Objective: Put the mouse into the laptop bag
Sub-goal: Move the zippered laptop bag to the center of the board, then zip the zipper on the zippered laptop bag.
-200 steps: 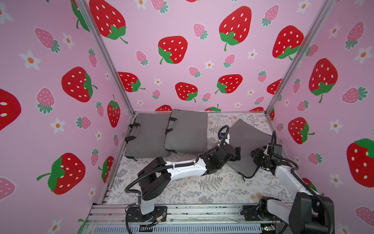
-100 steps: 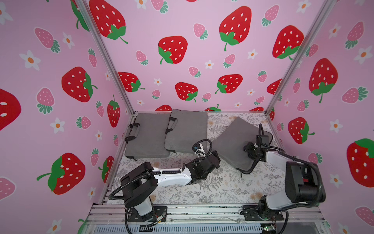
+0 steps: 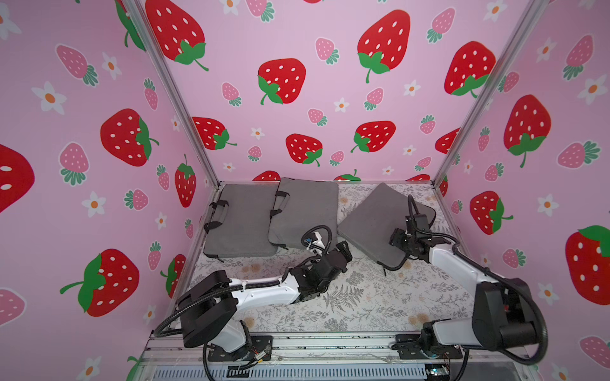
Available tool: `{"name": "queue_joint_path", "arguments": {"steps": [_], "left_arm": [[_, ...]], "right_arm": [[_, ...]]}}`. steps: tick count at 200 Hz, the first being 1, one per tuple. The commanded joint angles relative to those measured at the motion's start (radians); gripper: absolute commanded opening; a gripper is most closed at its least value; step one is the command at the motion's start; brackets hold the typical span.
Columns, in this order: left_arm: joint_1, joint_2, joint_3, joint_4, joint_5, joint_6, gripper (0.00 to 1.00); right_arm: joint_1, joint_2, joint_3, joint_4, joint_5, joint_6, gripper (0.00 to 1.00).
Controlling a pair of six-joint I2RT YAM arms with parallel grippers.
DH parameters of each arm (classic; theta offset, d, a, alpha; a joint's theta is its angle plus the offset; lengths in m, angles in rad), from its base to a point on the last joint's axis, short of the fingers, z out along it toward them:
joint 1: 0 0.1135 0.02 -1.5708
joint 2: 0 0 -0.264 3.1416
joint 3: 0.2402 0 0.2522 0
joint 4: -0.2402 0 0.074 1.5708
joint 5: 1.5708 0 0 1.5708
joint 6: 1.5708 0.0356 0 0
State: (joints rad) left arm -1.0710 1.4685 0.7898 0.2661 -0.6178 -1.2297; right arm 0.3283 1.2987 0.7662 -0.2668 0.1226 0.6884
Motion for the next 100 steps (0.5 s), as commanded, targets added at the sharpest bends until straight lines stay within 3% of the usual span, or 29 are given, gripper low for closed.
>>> {"name": "queue_joint_path", "arguments": {"steps": [1, 28, 48, 69, 100], "left_arm": [[0.003, -0.080, -0.066, 0.004, -0.067, -0.016, 0.92], [0.005, -0.193, -0.126, -0.037, -0.100, -0.017, 0.97], [0.014, -0.272, -0.160, -0.086, -0.110, -0.015, 0.98], [0.021, -0.345, -0.208, -0.105, -0.107, -0.018, 1.00], [0.025, -0.437, -0.282, -0.126, -0.125, -0.034, 0.99]], "right_arm": [[0.166, -0.129, -0.050, -0.157, 0.165, 0.053, 0.68], [0.445, -0.201, -0.077, -0.265, 0.361, 0.180, 0.67], [0.593, -0.186, -0.085, -0.311, 0.454, 0.269, 0.67], [0.666, -0.125, -0.089, -0.324, 0.489, 0.324, 0.66], [0.675, -0.032, -0.127, -0.301, 0.508, 0.367, 0.63]]}}
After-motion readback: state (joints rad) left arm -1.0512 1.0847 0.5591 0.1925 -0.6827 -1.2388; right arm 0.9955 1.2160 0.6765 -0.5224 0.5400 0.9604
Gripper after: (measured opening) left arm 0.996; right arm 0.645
